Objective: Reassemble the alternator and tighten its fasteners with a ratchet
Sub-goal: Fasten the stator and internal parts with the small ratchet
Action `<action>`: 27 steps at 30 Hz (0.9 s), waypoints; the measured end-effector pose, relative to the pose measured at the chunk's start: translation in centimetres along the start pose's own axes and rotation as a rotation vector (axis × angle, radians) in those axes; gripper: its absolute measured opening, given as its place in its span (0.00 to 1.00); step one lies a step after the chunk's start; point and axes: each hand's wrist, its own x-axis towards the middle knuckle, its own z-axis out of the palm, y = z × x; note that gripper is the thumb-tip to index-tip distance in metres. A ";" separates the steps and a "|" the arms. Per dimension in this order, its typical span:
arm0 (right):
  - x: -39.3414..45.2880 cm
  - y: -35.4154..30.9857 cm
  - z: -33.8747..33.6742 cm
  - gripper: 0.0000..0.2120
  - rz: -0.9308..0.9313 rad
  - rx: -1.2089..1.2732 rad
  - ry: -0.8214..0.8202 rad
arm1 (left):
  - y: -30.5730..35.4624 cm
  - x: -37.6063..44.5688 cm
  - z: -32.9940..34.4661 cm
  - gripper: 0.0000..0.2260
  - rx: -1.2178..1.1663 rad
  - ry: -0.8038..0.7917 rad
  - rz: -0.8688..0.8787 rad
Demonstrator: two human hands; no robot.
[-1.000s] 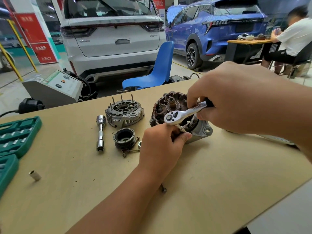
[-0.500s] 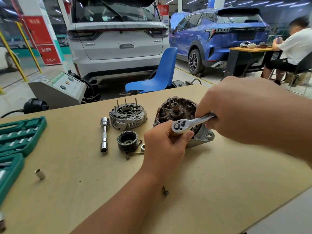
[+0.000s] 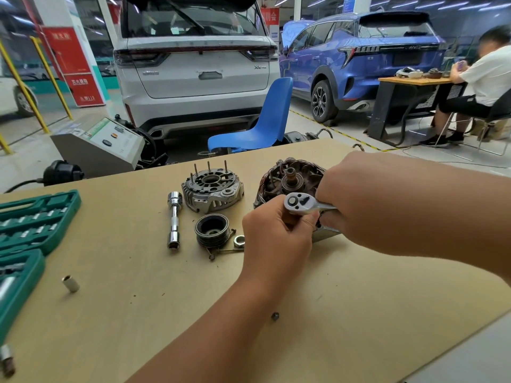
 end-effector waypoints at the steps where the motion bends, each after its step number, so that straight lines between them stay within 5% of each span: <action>1: 0.0 -0.1 -0.3 0.12 -0.009 0.010 -0.042 | 0.0 0.0 0.0 0.02 -0.002 -0.002 -0.002; 4: -0.3 -0.2 -1.3 0.02 0.000 -0.014 0.031 | -0.1 0.0 -0.2 0.08 -0.032 -0.029 -0.038; 9: -0.3 0.3 -2.4 0.11 -0.025 -0.221 0.366 | -0.2 0.1 -0.5 0.11 -0.046 -0.058 -0.047; 11: -0.4 -0.3 -2.2 0.06 -0.024 -0.215 0.349 | 0.0 0.1 -0.4 0.11 -0.070 -0.039 -0.071; 15: -0.6 -1.3 -1.8 0.16 0.004 -0.038 0.140 | 1.0 0.0 -0.5 0.16 -0.063 -0.047 -0.029; 20: 0.0 -0.2 -2.6 0.09 -0.002 -0.198 0.408 | -0.2 0.1 -0.6 0.05 -0.140 -0.080 -0.127; 24: 0.0 -0.7 -2.0 0.16 0.028 -0.187 0.360 | 0.1 0.0 -0.5 0.04 -0.164 0.010 -0.095; 27: 0.3 -0.8 -1.0 0.12 0.039 -0.166 0.286 | -0.1 0.0 -0.4 0.05 -0.230 0.018 -0.128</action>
